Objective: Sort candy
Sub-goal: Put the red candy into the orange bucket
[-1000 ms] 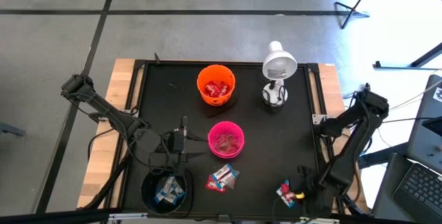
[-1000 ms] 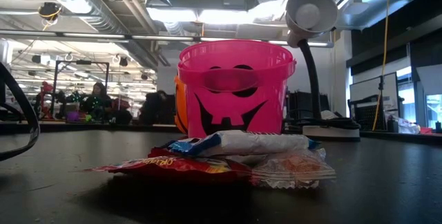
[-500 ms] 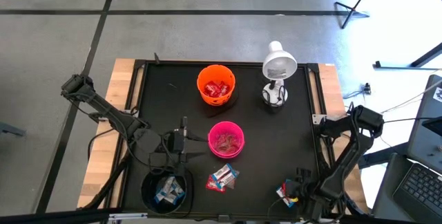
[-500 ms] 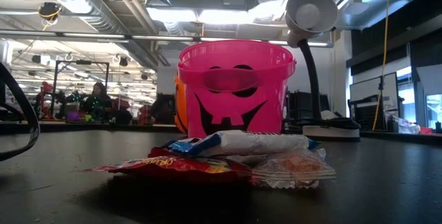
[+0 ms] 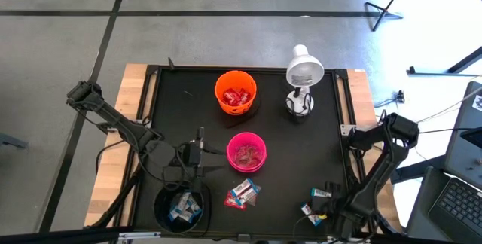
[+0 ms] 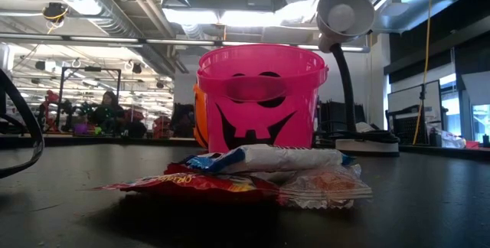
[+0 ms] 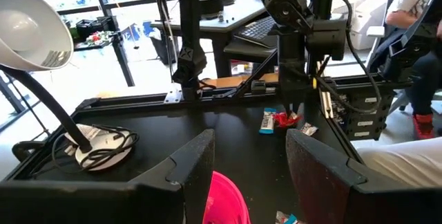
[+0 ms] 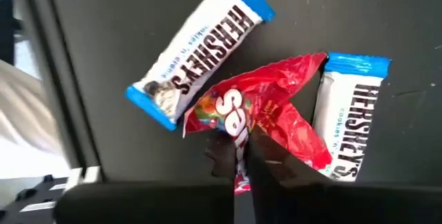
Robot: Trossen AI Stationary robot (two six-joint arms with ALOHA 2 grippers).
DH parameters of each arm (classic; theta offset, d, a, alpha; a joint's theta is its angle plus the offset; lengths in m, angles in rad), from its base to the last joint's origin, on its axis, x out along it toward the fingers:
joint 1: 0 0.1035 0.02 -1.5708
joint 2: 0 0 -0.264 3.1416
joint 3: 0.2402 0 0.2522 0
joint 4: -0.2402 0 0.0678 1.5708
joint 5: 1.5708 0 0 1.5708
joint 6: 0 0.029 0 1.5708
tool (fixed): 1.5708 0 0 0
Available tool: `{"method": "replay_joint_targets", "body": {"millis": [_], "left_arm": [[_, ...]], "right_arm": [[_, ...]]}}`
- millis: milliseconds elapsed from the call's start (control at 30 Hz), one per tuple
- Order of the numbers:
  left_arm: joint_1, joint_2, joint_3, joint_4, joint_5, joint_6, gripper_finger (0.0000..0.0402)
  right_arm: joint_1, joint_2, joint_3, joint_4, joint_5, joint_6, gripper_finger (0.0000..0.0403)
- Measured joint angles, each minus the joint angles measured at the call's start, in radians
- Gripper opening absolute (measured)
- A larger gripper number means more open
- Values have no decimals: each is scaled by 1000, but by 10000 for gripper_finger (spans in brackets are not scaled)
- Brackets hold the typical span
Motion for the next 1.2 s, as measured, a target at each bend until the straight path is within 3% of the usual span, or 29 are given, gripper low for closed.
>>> {"method": "replay_joint_targets", "body": {"millis": [167,333,500,567,633,700,833,1033,1200], "left_arm": [[-4,0,0,0,0,-5,170],[-10,0,0,-23,0,-5,170],[-9,0,0,-22,-5,-5,170],[-9,0,0,-20,-7,-5,170],[-9,0,0,-13,-7,-5,170],[-8,0,0,-6,-8,-5,170],[-8,0,0,-3,-9,-5,170],[-8,0,0,-7,-9,-5,170],[-8,0,0,-8,-18,4,170]], "right_arm": [[-15,-75,0,-18,81,-7,26],[-104,-176,0,-26,372,-157,7],[-276,-279,1,118,724,-496,22],[-367,-314,1,226,810,-701,22],[-478,-338,1,369,828,-921,18],[-610,-352,1,521,738,-1130,13],[-888,-352,1,762,398,-1369,11],[-1290,-313,2,907,7,-1320,14],[-1451,-252,2,1036,-218,-1187,19]]}}
